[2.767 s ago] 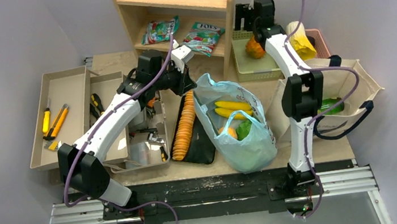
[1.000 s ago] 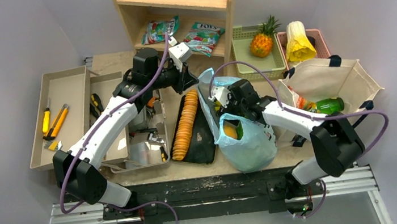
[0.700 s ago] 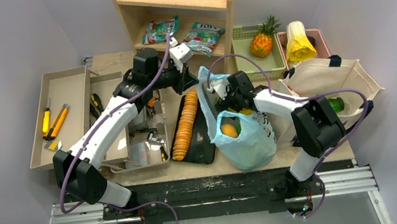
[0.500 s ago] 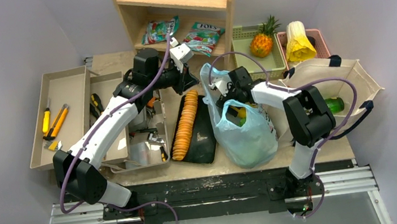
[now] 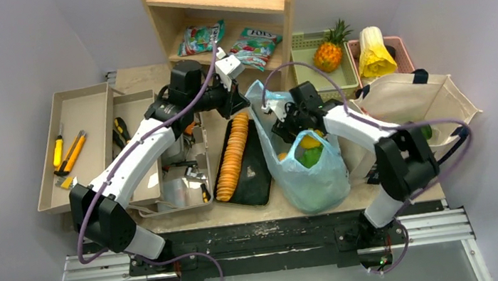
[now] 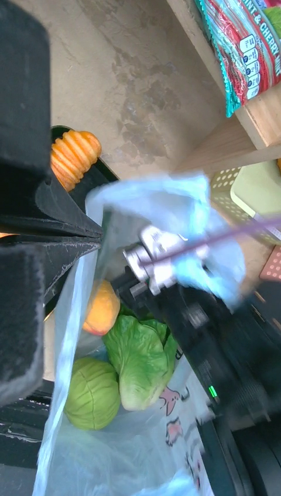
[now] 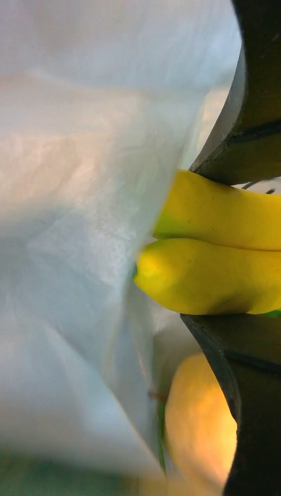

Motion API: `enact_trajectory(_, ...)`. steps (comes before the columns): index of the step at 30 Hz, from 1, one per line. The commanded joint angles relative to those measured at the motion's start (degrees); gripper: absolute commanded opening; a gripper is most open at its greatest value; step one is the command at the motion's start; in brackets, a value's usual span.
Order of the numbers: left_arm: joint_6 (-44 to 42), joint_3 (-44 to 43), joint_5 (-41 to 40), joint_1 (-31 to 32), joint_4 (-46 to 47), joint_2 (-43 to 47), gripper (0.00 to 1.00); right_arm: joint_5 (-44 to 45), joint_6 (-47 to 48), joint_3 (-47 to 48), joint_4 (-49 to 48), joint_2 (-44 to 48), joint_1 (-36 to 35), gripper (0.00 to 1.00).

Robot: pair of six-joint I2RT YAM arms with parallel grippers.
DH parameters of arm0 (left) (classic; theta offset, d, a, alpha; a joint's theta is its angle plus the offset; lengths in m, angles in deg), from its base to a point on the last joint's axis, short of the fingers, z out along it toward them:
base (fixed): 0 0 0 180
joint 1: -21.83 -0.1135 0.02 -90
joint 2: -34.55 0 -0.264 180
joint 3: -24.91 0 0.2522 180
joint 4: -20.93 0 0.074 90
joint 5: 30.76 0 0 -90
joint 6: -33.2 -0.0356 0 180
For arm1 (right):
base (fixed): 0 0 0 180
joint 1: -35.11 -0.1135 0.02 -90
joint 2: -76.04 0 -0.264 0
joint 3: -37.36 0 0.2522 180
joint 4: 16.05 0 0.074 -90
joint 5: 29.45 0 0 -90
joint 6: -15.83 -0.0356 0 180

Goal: Untie the knot of the grocery bags and take out the mixed food

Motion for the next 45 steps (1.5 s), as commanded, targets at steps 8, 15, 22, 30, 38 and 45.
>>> enact_trajectory(8,1.32,-2.39,-1.52,-0.43,1.36,-0.83,0.00,-17.58,2.46,1.87,9.75,22.85,-0.16,0.00)
enact_trajectory(15,1.97,-2.49,-3.37,-0.79,0.30,-1.17,0.00,-25.14,4.19,4.72,17.88,27.90,-0.22,0.00)
enact_trajectory(22,2.04,-1.26,-2.47,-1.04,0.37,-0.05,0.00,-25.83,-11.61,9.97,6.34,32.24,-0.14,0.00)
enact_trajectory(30,1.68,-0.52,-1.73,-1.13,0.81,0.88,0.00,-18.59,-30.35,18.88,-8.58,30.45,2.96,0.00)
enact_trajectory(38,2.38,-0.81,-1.84,-1.13,1.35,0.94,0.00,-8.30,-48.34,30.98,-19.41,20.45,15.31,0.00)
enact_trajectory(45,2.36,0.03,-2.43,-1.13,2.22,1.74,0.00,3.83,-44.63,39.78,-14.90,5.86,23.10,0.00)
